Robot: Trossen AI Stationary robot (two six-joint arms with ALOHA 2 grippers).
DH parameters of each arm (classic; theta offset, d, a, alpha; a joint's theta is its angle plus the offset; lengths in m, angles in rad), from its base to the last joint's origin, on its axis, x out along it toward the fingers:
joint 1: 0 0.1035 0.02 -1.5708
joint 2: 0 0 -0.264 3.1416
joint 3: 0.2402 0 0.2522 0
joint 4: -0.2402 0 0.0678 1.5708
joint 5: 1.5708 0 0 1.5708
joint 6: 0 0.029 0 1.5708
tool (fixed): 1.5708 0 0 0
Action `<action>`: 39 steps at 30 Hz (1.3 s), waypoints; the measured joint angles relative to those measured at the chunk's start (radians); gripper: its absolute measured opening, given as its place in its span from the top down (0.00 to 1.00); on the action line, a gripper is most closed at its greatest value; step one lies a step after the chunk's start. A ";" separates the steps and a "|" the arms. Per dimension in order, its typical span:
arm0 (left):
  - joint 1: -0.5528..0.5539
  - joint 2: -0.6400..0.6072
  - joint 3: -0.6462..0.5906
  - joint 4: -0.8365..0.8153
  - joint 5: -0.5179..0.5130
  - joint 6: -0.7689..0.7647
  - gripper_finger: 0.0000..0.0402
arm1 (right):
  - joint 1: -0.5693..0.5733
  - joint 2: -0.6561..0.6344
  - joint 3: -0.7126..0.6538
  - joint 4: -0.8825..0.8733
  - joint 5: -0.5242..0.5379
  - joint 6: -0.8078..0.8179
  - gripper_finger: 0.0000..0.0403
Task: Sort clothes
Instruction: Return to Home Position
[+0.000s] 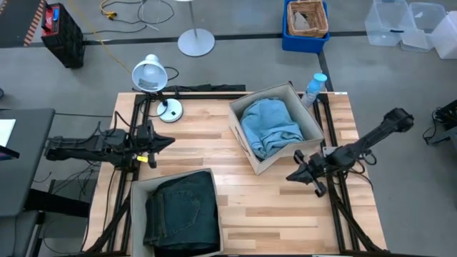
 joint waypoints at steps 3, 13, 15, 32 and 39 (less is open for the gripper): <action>0.000 -0.016 0.000 -0.033 0.000 -0.002 1.00 | -0.022 0.019 -0.039 0.005 0.000 0.039 1.00; 0.000 -0.016 0.000 -0.083 0.000 0.000 1.00 | -0.074 0.045 -0.040 -0.035 0.000 0.024 1.00; 0.000 -0.016 -0.001 -0.084 0.000 -0.001 1.00 | -0.085 0.054 -0.040 -0.059 0.000 0.027 1.00; 0.000 -0.035 -0.312 0.303 0.060 -0.072 1.00 | -0.187 0.055 -0.041 -0.045 -0.002 -0.031 1.00; 0.000 -0.060 -0.342 0.283 0.062 -0.083 1.00 | -0.201 0.055 -0.041 -0.042 -0.004 -0.032 1.00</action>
